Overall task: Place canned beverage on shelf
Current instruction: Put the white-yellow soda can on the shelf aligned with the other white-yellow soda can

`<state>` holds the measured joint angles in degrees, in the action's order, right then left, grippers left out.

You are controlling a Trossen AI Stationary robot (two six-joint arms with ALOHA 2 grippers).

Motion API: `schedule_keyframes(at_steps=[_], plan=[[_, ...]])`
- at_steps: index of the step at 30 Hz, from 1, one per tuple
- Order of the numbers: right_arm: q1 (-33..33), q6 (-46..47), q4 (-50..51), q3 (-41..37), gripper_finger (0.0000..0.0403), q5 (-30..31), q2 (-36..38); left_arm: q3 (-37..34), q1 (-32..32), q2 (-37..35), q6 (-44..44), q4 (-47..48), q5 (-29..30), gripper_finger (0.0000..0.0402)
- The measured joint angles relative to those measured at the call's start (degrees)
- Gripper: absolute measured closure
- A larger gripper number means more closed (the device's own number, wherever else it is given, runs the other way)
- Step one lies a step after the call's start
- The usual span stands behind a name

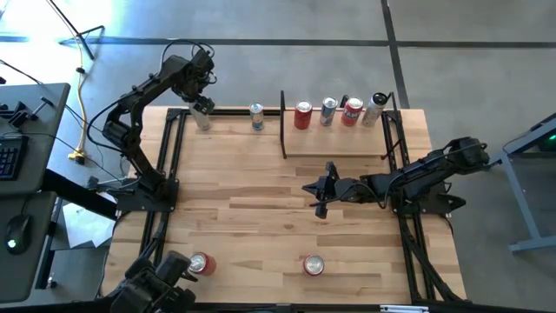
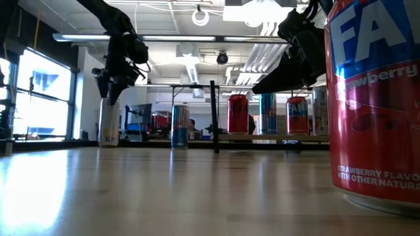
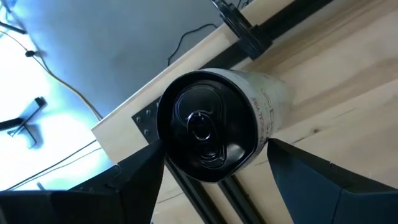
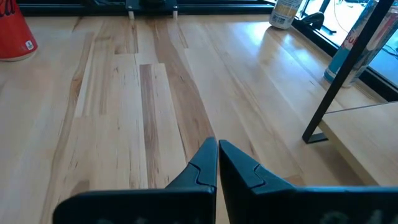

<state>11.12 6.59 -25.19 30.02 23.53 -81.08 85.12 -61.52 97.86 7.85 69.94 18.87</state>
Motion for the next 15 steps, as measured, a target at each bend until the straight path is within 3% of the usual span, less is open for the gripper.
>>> schedule_keyframes(at_steps=[15], plan=[[0.02, 0.02, -0.01, 0.00, 0.0402, 0.00, 0.00, -0.22, 1.09, -2.89, -1.65, 1.39, -1.57, 0.0131]])
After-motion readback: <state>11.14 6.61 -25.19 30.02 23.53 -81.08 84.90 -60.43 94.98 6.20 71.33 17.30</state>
